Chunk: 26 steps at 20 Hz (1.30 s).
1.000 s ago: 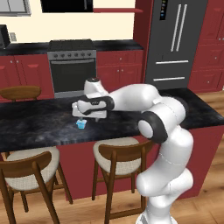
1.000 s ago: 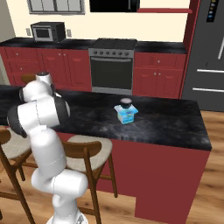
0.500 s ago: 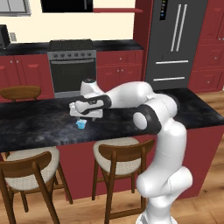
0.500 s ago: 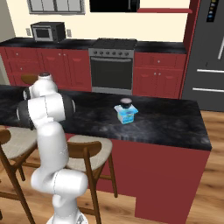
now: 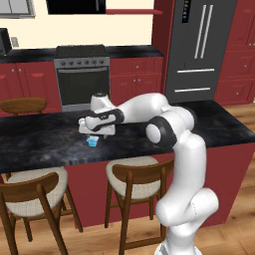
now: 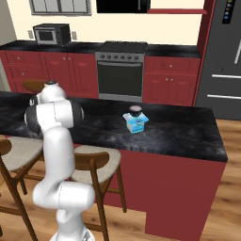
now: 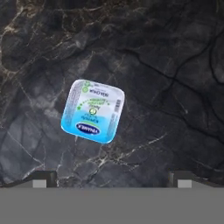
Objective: Stack the yogurt containers by placing the smaller containers on top of the larger containers.
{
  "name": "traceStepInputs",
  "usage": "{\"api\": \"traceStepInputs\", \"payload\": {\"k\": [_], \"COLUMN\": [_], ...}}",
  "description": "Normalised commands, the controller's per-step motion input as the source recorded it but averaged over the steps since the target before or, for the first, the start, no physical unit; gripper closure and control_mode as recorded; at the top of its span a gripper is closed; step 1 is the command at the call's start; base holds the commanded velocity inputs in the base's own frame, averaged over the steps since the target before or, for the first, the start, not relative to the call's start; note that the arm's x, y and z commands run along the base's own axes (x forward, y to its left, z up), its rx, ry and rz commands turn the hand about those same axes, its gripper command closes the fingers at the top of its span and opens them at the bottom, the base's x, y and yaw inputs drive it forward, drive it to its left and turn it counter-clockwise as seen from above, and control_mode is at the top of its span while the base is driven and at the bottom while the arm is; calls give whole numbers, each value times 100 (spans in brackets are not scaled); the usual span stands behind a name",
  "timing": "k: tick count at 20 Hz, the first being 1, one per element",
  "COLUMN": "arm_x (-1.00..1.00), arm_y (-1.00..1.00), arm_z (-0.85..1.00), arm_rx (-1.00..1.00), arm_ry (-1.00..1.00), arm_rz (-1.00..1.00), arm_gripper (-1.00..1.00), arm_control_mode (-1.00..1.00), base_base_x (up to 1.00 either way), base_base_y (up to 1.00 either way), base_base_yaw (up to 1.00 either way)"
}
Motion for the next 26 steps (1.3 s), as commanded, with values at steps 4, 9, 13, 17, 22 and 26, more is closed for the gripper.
{"api": "traceStepInputs", "payload": {"k": [4, 9, 13, 17, 22, 26], "arm_x": [20, 18, 18, 18, 22, 12], "arm_y": [10, 8, 0, 0, 7, 8], "arm_z": [-17, -10, -6, -7, -10, -14], "arm_rx": [0, 0, 0, 0, 0, 0], "arm_ry": [0, 0, 0, 0, 0, 0], "arm_rz": [0, 0, 0, 0, 0, 0], "arm_gripper": [-100, -100, -100, -100, -100, -100], "arm_control_mode": [-100, -100, -100, -100, -100, -100], "base_base_x": [0, 0, 0, 0, 0, 0], "base_base_y": [0, 0, 0, 0, 0, 0], "base_base_yaw": [0, 0, 0, 0, 0, 0]}}
